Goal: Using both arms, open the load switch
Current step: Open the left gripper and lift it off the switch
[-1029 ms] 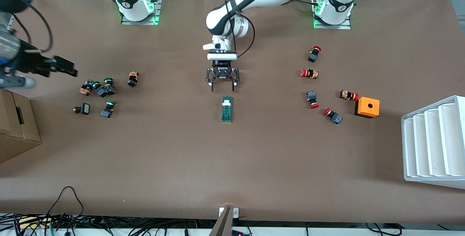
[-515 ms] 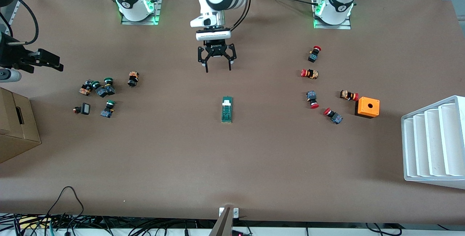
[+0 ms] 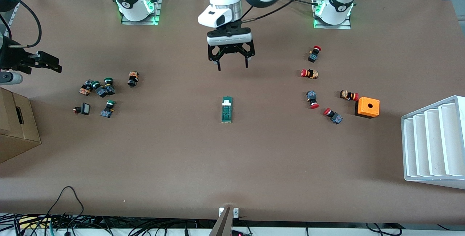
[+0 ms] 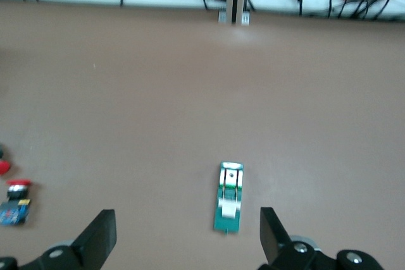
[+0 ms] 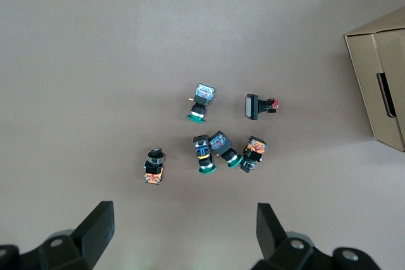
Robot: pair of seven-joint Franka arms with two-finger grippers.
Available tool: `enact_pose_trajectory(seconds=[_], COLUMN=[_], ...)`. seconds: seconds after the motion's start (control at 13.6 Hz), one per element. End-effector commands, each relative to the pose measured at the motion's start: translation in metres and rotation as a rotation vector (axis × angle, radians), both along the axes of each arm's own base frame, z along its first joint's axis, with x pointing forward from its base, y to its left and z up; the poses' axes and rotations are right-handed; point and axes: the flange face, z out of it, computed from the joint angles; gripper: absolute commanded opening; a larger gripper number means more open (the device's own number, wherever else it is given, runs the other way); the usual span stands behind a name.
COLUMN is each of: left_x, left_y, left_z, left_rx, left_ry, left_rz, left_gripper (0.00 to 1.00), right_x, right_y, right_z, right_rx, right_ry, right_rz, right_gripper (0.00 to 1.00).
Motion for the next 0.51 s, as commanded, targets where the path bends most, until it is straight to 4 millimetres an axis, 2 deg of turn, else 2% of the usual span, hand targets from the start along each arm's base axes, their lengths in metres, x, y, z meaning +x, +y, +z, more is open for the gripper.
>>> enact_pose_trajectory(seconds=[0.0, 0.15, 0.29, 0.44], left_x=[0.026, 0.057, 0.083, 0.109], left_y=[0.043, 0.087, 0.127, 0.177], left_z=[0.049, 0.063, 0.071, 0.082], left_rx=[-0.013, -0.004, -0.020, -0.038], left_ry=[0.107, 0.174, 0.230, 0.275], left_rz=[-0.016, -0.042, -0.043, -0.061], left_gripper=[1.00, 1.00, 1.00, 1.00], right_x=[0.007, 0.008, 0.005, 0.008], right_y=[0.000, 0.001, 0.006, 0.015], right_z=[0.019, 0.026, 0.023, 0.020], right_rx=[-0.011, -0.009, -0.008, -0.001], right_ry=[-0.024, -0.035, -0.005, -0.010], right_rz=[0.017, 0.026, 0.034, 0.041], right_gripper=[0.99, 0.99, 0.99, 0.99])
